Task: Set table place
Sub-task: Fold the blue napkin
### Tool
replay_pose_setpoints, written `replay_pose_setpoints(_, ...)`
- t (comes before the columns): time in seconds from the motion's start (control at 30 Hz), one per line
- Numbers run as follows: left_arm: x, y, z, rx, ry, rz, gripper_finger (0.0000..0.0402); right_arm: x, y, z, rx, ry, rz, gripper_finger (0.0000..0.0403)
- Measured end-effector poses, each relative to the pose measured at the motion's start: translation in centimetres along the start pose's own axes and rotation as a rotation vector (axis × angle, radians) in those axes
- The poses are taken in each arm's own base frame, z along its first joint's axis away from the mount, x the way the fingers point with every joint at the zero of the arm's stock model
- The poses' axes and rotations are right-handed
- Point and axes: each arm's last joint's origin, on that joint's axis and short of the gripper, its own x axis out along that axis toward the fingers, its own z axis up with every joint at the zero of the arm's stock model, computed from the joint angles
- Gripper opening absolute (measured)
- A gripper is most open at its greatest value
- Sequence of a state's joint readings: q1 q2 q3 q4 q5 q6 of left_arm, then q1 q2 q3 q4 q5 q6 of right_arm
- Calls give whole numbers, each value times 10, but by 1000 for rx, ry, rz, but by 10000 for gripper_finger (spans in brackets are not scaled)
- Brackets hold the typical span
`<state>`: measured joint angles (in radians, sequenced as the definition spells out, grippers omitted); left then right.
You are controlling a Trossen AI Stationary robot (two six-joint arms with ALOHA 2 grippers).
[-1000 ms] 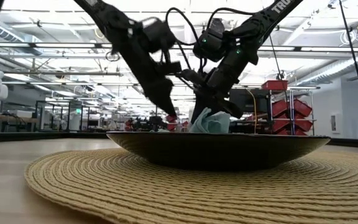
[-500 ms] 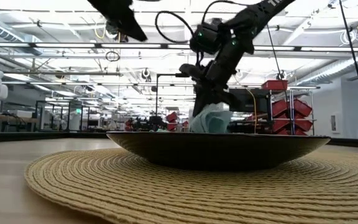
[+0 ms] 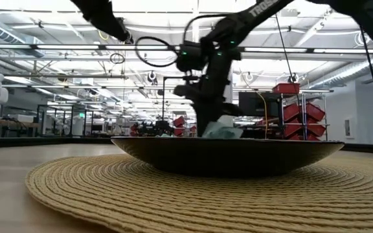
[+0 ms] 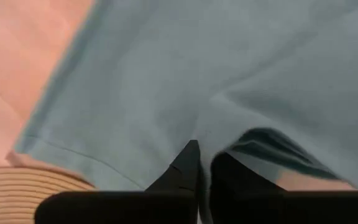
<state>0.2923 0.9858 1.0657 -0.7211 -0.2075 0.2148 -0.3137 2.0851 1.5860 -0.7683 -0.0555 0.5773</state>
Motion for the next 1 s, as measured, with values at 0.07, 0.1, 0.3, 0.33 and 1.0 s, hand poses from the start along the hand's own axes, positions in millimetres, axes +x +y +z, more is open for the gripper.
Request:
replay_pose_setpoints(0.07,0,-1,-5,5,20,-2,203,0,9,7,-37,-2,-9,0)
replay_pose_setpoints(0.1,1,-2,-7,7,28,-4,203,-2,12,11,-52,-1,-22,0)
replay_pose_setpoints(0.3,-1,-3,-16,8,40,-5,203,-15,21,31,-94,41,-89,0)
replay_pose_setpoints(0.33,-2,-3,-17,0,40,-5,203,-14,21,33,-96,63,-102,0)
replay_pose_setpoints(1.0,-11,-6,-23,-27,58,-20,203,3,44,39,-255,141,-114,0)
